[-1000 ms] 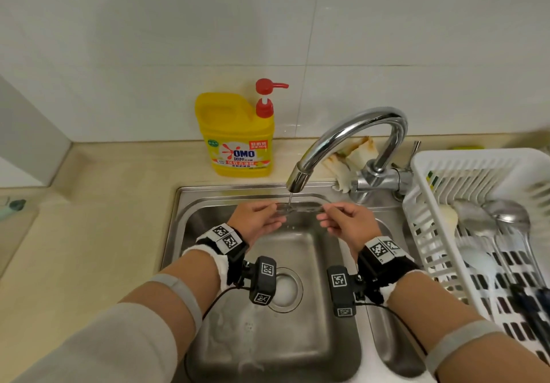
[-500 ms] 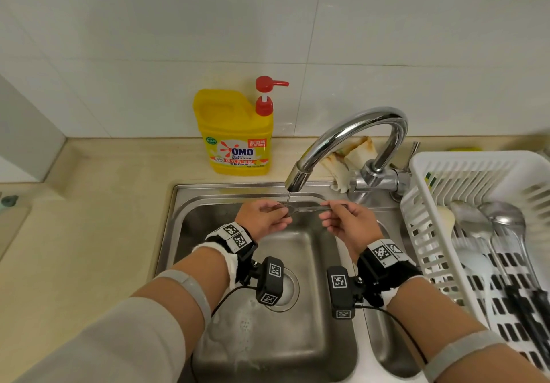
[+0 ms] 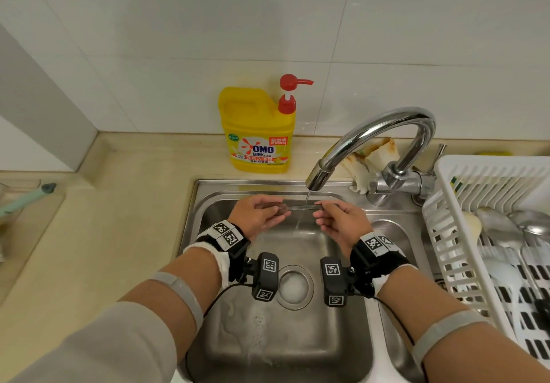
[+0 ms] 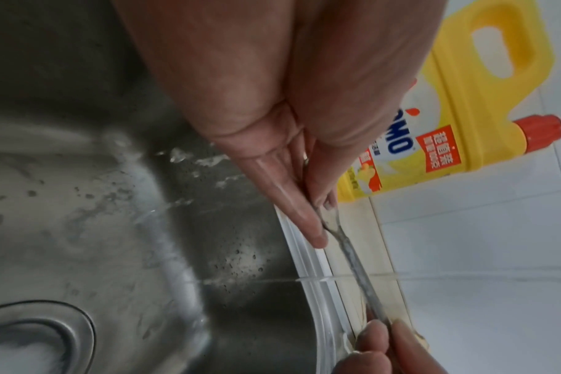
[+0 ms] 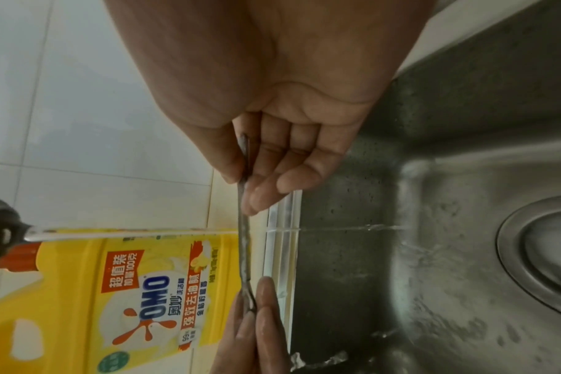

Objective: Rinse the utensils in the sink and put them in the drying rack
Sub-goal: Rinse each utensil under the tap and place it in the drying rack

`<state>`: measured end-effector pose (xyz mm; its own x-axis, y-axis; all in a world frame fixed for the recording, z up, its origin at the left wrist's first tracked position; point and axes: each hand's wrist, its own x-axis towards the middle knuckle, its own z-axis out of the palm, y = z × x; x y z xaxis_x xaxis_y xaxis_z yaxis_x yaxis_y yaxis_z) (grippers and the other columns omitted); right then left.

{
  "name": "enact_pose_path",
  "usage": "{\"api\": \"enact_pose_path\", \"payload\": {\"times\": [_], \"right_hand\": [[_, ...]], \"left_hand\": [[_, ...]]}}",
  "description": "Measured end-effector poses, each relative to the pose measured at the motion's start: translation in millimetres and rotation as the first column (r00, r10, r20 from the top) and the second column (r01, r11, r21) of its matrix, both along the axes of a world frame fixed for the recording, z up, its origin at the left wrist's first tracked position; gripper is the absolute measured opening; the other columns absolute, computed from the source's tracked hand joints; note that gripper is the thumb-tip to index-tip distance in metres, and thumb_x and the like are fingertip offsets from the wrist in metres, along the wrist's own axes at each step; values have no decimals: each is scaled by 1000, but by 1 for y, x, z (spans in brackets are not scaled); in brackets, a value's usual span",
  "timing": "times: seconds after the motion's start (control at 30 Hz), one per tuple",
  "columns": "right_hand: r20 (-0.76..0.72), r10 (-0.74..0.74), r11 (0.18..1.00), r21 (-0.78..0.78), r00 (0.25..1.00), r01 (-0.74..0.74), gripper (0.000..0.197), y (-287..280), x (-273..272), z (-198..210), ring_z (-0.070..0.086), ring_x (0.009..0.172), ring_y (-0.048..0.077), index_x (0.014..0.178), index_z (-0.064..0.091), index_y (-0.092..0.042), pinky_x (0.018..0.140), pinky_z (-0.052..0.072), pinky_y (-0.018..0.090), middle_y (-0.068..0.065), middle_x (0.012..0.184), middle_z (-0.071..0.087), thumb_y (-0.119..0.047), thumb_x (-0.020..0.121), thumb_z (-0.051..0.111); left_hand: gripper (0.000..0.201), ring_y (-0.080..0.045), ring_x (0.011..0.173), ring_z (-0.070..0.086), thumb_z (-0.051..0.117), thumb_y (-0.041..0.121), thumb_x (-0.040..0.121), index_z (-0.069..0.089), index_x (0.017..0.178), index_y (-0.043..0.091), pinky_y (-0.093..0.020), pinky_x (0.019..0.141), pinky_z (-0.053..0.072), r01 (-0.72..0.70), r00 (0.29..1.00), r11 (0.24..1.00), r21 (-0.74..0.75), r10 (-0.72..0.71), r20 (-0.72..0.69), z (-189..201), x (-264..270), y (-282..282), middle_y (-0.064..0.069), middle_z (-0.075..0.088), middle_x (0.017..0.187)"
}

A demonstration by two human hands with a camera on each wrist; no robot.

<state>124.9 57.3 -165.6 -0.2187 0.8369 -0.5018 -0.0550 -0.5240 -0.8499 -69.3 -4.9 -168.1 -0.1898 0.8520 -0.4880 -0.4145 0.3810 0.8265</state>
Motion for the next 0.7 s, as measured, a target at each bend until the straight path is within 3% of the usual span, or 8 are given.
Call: {"api": "enact_pose_path", "payload": {"times": [0.3,0.47,0.7], "right_hand": [[-77,62,998,-27,995,-64,9,-1,-23,5,67,67,16,100,71,-6,71,56,27,11,80,73,-9,94,66],[-80,74,996,-39,994,-77,11,-2,-33,6,69,72,17,103,71,-6,78,58,30,10,83,72,-9,96,62],[-50,-2,999,-33,999,0,19,-1,-25,9,67,65,16,97,73,-8,66,56,26,7,76,73,-19,100,58]], "left_hand": [[20,-25,90,76,63,1,94,67,113,-2,-25,74,62,-117,989,992,-40,113,-92,-1,-30,-13,-21,74,107],[21,-19,84,76,58,1,97,67,116,-2,-25,79,60,-133,988,990,-39,129,-86,-4,-34,-13,-21,73,108],[21,-25,93,74,54,-2,98,70,110,2,-26,81,61,-75,997,995,-60,75,4,-1,-25,-9,-18,73,104]]}}
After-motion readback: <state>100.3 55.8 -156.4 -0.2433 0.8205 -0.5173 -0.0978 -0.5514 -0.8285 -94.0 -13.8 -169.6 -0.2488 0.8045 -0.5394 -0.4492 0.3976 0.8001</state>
